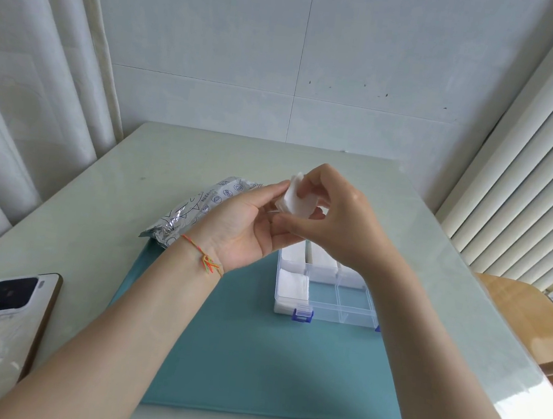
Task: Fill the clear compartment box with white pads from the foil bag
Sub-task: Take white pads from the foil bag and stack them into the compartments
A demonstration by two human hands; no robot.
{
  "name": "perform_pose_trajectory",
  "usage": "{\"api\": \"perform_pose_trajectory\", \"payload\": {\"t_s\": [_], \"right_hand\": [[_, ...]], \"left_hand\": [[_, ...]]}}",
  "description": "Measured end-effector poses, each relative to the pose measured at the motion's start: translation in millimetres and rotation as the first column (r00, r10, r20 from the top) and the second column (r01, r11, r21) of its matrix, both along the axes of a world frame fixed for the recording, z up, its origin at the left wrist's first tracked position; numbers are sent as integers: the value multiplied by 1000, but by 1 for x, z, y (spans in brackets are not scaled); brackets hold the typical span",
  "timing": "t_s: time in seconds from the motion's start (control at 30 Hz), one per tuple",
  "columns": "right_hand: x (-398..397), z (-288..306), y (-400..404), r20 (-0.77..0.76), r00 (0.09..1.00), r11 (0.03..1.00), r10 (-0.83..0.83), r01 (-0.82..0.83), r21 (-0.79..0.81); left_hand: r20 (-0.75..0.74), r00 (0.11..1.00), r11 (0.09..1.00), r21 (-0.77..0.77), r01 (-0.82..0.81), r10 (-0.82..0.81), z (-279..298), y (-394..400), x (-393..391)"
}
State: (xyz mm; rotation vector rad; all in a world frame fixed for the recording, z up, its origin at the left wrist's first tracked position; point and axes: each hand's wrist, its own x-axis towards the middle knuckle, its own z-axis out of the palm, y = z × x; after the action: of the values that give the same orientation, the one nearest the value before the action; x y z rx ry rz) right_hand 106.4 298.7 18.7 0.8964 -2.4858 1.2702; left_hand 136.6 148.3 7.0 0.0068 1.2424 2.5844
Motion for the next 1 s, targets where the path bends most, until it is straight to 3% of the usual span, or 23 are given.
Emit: {"api": "perform_pose_trajectory", "payload": {"t_s": [0.37,0.47,0.63,0.77,0.87,1.0], "right_hand": [[-1,-3,-2,-3,1000,998,0,0,56],[-1,-3,-2,-84,996,988,-8,21,151],[-2,-6,-2,-174,984,969,41,3,246],[0,4,3,90,996,999,1,-6,54],[-5,4,10,358,933,983,38,31,-183],[-6,-8,17,461,887,942,31,129,-311]], "left_hand": [[2,997,997,-14,75,-75,1,1,1],[-29,997,981,-182,67,-73,-1,1,0],[-102,989,890,-432,-143,109,-7,6,-1],[-121,968,875,-415,-250,219,-6,6,-1],[-136,963,866,-421,-269,233,-7,5,-1],[-163,966,826,-501,-257,202,-11,9,3]]}}
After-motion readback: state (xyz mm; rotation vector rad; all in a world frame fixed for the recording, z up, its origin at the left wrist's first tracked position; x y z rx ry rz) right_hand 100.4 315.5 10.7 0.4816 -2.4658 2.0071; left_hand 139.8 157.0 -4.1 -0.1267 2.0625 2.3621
